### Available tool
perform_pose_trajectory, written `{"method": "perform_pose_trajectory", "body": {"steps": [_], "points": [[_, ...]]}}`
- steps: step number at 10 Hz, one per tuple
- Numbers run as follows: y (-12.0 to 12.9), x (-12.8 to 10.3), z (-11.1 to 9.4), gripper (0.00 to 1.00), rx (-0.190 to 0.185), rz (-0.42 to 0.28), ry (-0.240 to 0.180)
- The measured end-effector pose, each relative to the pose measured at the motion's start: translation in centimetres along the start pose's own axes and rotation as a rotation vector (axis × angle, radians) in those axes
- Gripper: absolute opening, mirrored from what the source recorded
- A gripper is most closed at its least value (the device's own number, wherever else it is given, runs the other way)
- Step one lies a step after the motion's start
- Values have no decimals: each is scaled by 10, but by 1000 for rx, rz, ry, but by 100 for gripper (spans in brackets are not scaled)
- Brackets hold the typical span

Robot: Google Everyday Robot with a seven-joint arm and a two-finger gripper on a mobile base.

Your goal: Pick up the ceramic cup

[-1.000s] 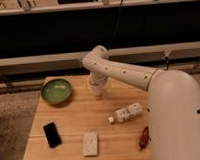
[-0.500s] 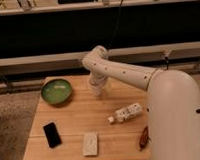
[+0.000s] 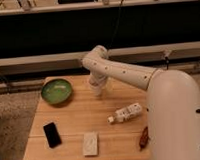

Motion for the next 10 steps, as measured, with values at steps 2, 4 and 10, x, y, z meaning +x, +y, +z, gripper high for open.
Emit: {"method": "perform_pose_trajectory", "body": {"steps": [2, 4, 10], "points": [[0, 2, -3, 55, 2, -3, 2], [0, 2, -2, 38, -2, -6, 2], [-1, 11, -24, 3, 12, -16, 19]]}}
